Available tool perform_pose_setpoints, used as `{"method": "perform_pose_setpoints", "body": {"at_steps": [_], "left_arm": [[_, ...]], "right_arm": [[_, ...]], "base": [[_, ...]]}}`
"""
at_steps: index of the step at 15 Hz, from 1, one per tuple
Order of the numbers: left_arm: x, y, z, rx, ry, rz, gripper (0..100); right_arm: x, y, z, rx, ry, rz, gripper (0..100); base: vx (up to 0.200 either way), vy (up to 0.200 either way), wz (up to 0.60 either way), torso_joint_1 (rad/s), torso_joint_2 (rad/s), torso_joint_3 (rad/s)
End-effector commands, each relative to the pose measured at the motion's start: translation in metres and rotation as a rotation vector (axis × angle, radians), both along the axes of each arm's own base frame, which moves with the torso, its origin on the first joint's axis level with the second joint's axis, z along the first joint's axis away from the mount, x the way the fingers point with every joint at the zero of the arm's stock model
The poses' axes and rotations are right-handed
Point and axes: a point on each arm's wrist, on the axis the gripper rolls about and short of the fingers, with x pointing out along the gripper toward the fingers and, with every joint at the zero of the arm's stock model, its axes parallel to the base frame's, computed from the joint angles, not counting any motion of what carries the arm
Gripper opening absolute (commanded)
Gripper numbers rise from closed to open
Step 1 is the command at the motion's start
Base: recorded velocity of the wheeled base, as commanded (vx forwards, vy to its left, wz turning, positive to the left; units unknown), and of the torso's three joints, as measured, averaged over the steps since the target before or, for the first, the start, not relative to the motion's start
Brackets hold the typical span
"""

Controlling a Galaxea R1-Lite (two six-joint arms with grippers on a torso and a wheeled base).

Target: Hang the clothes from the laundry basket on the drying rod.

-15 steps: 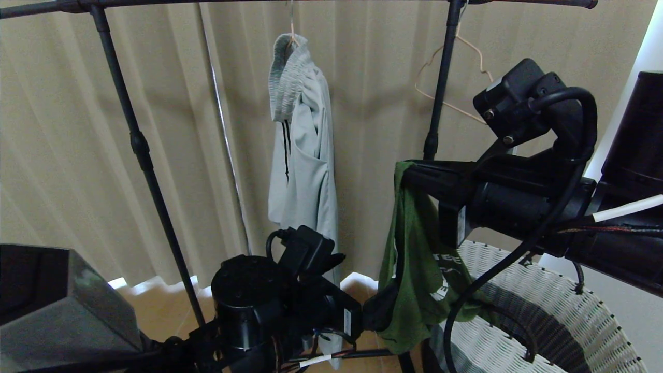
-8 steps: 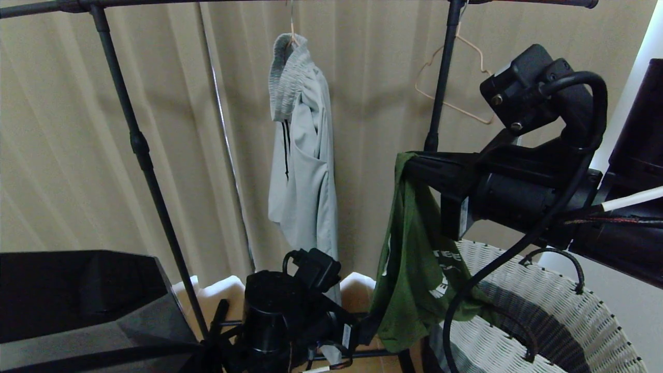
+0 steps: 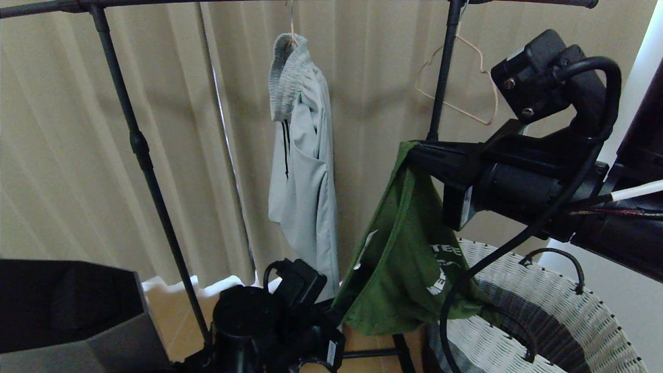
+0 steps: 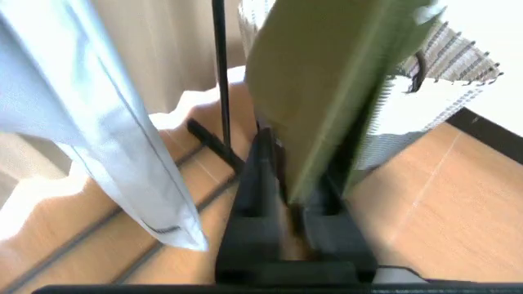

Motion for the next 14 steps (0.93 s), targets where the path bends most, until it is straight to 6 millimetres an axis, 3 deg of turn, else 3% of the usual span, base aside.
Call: {"method": "perform_pose_setpoints", "body": {"at_steps": [1, 2, 3, 6, 8, 9, 10, 12, 14], "left_arm": [[-0.018, 0.020, 0.011, 0.009, -0.078, -0.009, 0], [-0.028, 0.036, 0.012, 0.076, -0.117, -0.012, 0], [-0.032, 0.054, 0.030, 0.065, -0.183, 0.024, 0], [-0.026, 0.077, 0.074, 0.039, -0.287, 0.120, 0], [-0.022, 0.083, 0.110, 0.032, -0.299, 0.155, 0], [-0.020, 0.086, 0.144, 0.030, -0.300, 0.171, 0], [-0.017, 0.088, 0.165, 0.028, -0.302, 0.184, 0], [-0.007, 0.089, 0.198, 0.007, -0.344, 0.218, 0], [-0.004, 0.088, 0.210, -0.006, -0.410, 0.222, 0]], "right_arm": [[0.002, -0.002, 0.000, 0.000, 0.000, -0.011, 0], [0.004, -0.004, 0.000, 0.001, -0.001, -0.022, 0], [0.004, -0.010, 0.003, 0.008, -0.009, -0.036, 0], [-0.002, -0.021, 0.013, 0.035, -0.040, -0.056, 0], [-0.008, -0.032, 0.021, 0.053, -0.059, -0.071, 0], [-0.011, -0.040, 0.028, 0.068, -0.079, -0.091, 0], [-0.013, -0.045, 0.032, 0.078, -0.090, -0.102, 0], [-0.015, -0.051, 0.038, 0.092, -0.110, -0.117, 0], [-0.012, -0.056, 0.044, 0.100, -0.124, -0.143, 0]], "base": [[0.000, 0.000, 0.00, 0.000, 0.00, 0.000], [0.000, 0.000, 0.00, 0.000, 0.00, 0.000], [0.000, 0.000, 0.00, 0.000, 0.00, 0.000], [0.000, 0.000, 0.00, 0.000, 0.00, 0.000], [0.000, 0.000, 0.00, 0.000, 0.00, 0.000], [0.000, 0.000, 0.00, 0.000, 0.00, 0.000], [0.000, 0.000, 0.00, 0.000, 0.00, 0.000], [0.000, 0.000, 0.00, 0.000, 0.00, 0.000], [0.000, 0.000, 0.00, 0.000, 0.00, 0.000]]}}
